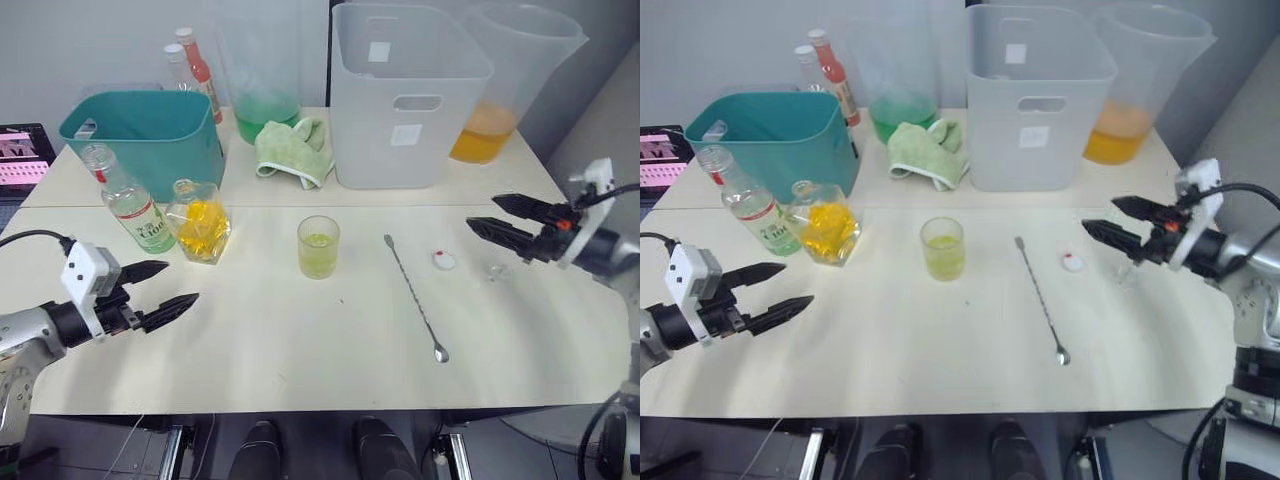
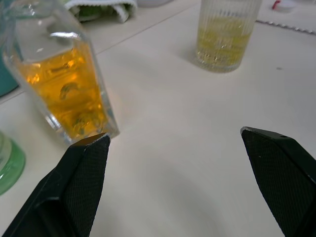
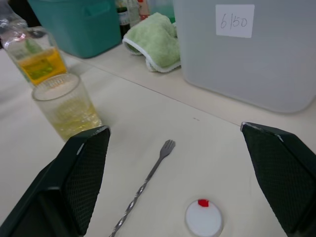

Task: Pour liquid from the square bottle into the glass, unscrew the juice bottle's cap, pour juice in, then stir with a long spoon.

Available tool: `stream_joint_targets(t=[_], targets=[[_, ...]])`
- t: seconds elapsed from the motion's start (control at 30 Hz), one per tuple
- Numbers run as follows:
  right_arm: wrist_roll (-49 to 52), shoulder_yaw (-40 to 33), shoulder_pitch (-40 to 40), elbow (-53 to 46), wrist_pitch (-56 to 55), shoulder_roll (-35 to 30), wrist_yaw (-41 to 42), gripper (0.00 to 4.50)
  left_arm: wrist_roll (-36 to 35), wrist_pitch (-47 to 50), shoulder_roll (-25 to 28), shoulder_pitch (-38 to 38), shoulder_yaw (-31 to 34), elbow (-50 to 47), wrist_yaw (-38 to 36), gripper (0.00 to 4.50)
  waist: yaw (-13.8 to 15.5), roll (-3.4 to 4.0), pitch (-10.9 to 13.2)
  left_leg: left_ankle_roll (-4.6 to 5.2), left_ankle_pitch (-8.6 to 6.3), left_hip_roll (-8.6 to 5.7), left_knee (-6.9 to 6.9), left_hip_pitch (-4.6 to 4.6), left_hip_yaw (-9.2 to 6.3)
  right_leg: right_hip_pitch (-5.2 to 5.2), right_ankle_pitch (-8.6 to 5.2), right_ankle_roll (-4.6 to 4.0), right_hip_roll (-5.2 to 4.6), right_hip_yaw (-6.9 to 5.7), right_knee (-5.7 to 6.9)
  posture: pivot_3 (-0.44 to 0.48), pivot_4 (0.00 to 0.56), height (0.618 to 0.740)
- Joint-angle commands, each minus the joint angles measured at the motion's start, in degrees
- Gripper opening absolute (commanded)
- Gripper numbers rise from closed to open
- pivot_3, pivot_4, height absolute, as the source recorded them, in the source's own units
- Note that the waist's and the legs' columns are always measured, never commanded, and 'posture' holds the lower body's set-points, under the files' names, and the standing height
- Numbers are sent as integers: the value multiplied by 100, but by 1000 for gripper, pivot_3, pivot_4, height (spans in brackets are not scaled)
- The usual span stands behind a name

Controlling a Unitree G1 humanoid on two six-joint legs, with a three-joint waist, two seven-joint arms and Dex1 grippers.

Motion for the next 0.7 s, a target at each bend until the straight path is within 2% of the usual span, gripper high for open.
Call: stream_joint_targets(t=[0.03,0.13,0.33,0.5,0.7], targets=[[-36,-432,444,-87,-763,-219,316,4481,206,-373,-55,315,498,45,105,4500,4,0,0,0,0,1,-1,0,1,0,0,0,0,0,-1,0,150,740],[-429,-401,829,288,-1752,-282,464,4481,234,-463,-64,445,629,257,61,4500,13,-1,-1,0,0,1,0,4,2,7,-1,1,0,-1,-3,0,150,740],[-750,-472,948,1547,-3040,-504,822,4481,279,-717,90,361,828,975,-97,4500,13,-1,0,9,9,-1,10,13,12,14,-3,5,-1,7,-4,0,150,740],[-840,-410,1183,2112,-3577,-530,933,4481,444,-942,173,180,917,1575,2,4500,12,-1,0,10,9,1,7,22,12,21,-5,7,0,8,-4,0,150,740],[-756,-345,1348,2029,-3645,-371,906,4481,557,-1167,59,276,904,1663,46,4500,-7,-1,0,10,9,1,2,48,14,49,-9,12,0,10,-8,0,150,740]])
